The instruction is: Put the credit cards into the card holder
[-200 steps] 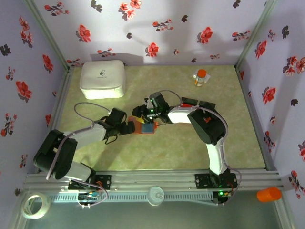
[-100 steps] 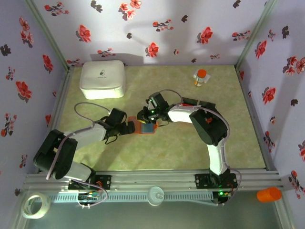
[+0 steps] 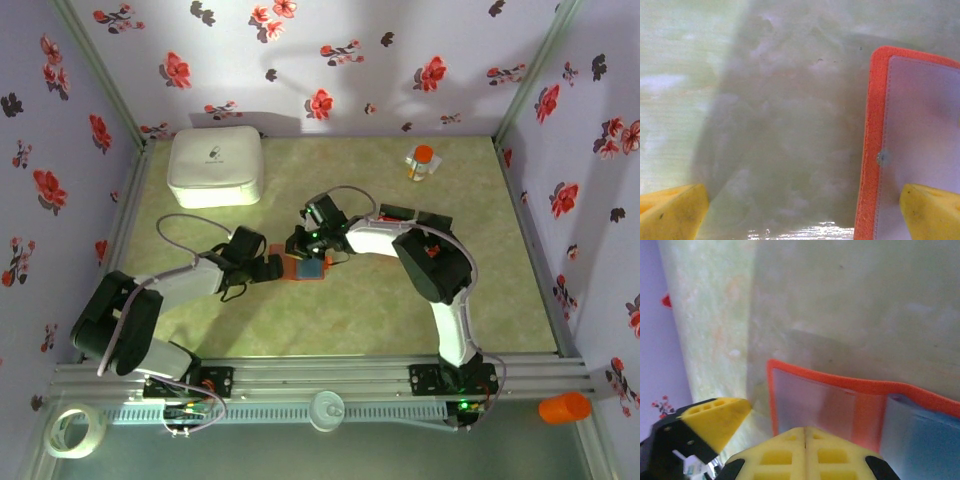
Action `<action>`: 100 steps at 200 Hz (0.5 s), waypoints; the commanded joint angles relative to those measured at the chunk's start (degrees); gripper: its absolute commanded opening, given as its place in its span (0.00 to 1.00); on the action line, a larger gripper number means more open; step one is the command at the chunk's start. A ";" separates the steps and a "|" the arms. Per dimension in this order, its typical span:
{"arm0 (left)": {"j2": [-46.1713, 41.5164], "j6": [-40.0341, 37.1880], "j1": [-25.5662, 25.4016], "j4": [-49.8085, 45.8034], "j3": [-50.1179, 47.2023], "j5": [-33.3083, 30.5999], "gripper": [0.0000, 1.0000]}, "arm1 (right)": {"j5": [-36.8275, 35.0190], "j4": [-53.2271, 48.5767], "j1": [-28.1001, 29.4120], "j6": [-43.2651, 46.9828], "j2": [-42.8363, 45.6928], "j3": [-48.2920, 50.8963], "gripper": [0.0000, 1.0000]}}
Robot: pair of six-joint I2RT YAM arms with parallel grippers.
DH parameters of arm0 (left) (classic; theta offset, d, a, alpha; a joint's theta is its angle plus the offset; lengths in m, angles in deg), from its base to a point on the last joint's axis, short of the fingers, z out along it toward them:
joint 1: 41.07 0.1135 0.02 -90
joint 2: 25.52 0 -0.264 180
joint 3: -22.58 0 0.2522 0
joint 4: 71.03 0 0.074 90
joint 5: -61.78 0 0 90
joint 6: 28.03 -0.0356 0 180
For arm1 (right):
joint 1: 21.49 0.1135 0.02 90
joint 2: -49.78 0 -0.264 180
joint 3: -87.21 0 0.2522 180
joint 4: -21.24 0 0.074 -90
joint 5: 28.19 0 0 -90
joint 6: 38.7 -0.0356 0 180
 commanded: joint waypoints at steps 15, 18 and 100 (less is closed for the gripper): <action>-1.39 -2.20 0.23 -3.62 2.02 -2.30 1.00 | -1.89 -1.63 0.34 1.56 -1.40 -0.16 0.07; -1.48 -2.25 0.24 -3.68 2.15 -2.24 1.00 | -1.93 -1.57 0.35 1.52 -1.40 -0.04 0.07; 1.46 -1.69 0.20 -2.00 1.15 -1.91 1.00 | -1.22 0.41 0.31 0.33 -0.74 1.10 0.08</action>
